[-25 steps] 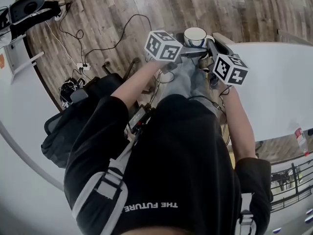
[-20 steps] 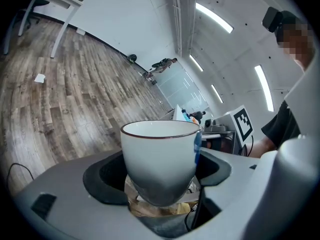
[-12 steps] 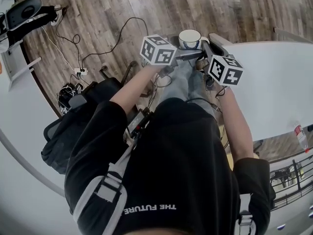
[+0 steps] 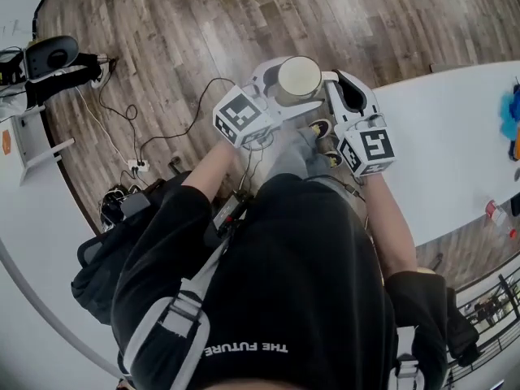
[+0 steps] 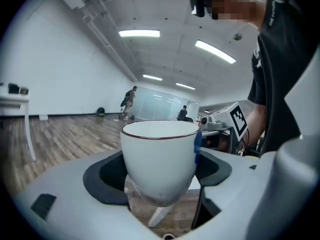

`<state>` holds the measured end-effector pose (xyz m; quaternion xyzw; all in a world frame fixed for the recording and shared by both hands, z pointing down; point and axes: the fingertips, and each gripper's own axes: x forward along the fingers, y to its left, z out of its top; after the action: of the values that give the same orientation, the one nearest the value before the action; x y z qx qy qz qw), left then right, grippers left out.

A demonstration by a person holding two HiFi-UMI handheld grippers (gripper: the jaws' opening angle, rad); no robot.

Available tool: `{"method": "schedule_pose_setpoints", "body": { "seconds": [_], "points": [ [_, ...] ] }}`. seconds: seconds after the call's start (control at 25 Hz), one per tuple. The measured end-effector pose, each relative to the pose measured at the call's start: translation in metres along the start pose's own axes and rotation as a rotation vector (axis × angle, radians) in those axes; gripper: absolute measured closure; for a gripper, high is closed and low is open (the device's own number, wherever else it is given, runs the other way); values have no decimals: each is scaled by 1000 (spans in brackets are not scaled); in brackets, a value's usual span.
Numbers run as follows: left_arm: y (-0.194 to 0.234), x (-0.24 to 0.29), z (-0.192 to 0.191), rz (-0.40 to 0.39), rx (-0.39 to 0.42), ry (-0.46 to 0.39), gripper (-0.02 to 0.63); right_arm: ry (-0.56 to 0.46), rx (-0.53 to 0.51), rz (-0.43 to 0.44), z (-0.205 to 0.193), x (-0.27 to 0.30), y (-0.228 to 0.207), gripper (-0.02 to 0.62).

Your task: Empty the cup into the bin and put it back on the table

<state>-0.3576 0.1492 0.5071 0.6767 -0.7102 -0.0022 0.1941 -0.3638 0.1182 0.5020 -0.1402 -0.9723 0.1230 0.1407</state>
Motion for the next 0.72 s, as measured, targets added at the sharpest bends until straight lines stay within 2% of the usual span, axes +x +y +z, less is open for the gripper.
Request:
{"method": "schedule_pose_setpoints", "body": {
  "seconds": [0.12,0.2,0.32,0.56,0.72],
  "points": [
    [-20,-1,48,-8,144,-42,198,-113,-43,-6,45,-23,4,543],
    [-31,11,69,-37,197,-48,198,-157,-45,-38,62,-37,-6,543],
    [-56,37,82,-129,246,-29,198,-195,-57,-133,73,-72,-26,543],
    [-144,114,74,-401,288,5,198,-207,-44,-374,59,-182,-76,543],
    [-244,194,46,-691,357,78,198,-172,-16,-636,25,-301,-123,543]
  ]
}}
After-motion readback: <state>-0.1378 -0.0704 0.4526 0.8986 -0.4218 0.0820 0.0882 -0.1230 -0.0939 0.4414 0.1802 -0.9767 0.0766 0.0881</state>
